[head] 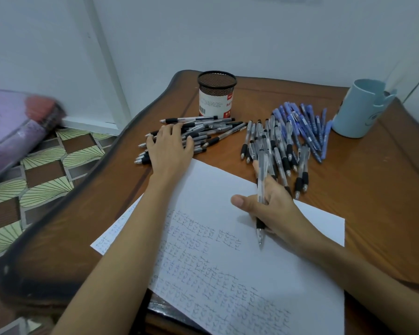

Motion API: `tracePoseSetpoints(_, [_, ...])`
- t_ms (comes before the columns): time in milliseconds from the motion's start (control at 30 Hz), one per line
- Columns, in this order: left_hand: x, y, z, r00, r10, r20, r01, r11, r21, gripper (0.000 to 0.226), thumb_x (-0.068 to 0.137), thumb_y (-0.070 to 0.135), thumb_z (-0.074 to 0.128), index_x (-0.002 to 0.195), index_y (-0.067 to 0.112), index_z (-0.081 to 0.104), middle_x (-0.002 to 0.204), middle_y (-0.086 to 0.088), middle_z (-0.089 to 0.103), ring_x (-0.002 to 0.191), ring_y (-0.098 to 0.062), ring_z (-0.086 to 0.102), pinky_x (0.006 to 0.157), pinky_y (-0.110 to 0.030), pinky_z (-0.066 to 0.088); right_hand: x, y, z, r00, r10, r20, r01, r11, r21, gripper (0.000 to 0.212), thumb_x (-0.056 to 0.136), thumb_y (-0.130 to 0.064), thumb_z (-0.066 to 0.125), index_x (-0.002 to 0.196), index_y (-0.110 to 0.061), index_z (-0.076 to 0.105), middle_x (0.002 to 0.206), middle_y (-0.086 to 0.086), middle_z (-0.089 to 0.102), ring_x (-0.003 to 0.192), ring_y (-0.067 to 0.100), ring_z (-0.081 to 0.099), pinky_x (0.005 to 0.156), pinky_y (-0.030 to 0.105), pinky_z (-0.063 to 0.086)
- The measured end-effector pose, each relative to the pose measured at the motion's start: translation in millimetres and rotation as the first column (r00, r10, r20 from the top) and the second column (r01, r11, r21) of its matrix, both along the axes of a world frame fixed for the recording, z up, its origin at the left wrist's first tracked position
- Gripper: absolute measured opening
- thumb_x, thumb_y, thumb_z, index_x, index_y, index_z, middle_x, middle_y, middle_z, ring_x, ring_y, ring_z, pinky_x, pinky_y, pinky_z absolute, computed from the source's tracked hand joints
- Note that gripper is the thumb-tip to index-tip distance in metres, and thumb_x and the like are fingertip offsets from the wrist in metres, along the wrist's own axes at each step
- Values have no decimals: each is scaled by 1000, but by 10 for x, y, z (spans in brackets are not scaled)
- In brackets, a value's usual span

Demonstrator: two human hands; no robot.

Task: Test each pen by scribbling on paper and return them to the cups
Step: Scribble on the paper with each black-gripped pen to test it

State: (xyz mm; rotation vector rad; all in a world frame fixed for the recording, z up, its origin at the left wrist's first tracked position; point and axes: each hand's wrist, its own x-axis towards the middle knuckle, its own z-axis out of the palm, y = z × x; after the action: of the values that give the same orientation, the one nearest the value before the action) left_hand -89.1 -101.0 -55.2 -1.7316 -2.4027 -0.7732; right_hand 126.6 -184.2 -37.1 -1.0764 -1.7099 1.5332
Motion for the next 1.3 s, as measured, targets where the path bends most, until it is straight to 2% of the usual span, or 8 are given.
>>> tracePoseSetpoints(167, [2,-11,14,1000,0,-1,0,1000,-12,44,98,31,38,139,15,41,141,-8,45,132,-22,38,112,-43,18,84,67,165,970,242,-25,-241,943,-229,67,77,-13,65,133,-27,32,58,-7,65,54,4,61,47,12,45])
tracePoseSetpoints(333, [7,-9,16,1000,-3,8,3,1000,-12,44,98,32,38,139,15,41,141,-7,45,133,-22,37,111,-42,20,287,158,301,811,505,295,-457,862,-217,118,63,-27,75,148,-32,-6,52,-12,54,45,0,49,46,11,36])
tracePoseSetpoints(433, [6,-12,15,1000,1,7,0,1000,-8,44,98,31,39,139,15,42,142,-7,45,133,-22,37,111,-42,20,351,170,324,789,528,313,-470,848,-247,110,65,-30,74,149,-29,3,51,-7,46,46,3,41,45,14,32])
tracePoseSetpoints(600, [10,-8,25,1000,9,5,-9,1000,-22,45,98,33,38,140,16,40,143,-7,43,134,-22,36,112,-43,19,304,174,237,928,334,163,-330,943,-49,39,84,-31,53,122,-23,55,44,-5,45,39,4,40,46,11,37])
tracePoseSetpoints(700, [10,-6,23,1000,11,1,-11,1000,-24,45,98,33,38,140,16,40,143,-7,43,134,-22,36,112,-43,20,289,200,223,979,193,58,-193,981,-3,36,80,-31,56,115,-37,51,42,-1,45,36,6,38,45,13,36])
tracePoseSetpoints(1067, [17,-9,10,1000,8,-3,-8,1000,-4,44,98,33,38,139,17,41,141,-7,45,133,-21,37,110,-41,20,241,214,147,996,-40,-85,53,986,156,39,84,-23,55,123,-24,57,41,-6,35,35,4,30,39,11,28])
tracePoseSetpoints(1167, [4,-7,19,1000,10,4,-10,1000,-11,44,98,33,37,140,17,41,142,-7,44,133,-21,36,111,-41,20,275,265,147,975,-217,-36,220,948,230,39,84,-26,57,122,-19,60,40,-5,45,36,5,40,43,13,36])
tracePoseSetpoints(1300, [18,-18,21,1000,11,9,-11,1000,-9,44,98,33,38,139,17,40,142,-6,44,134,-21,35,111,-41,19,338,578,227,869,-442,223,325,850,415,38,88,-29,62,124,-15,59,70,9,60,66,17,60,64,28,49])
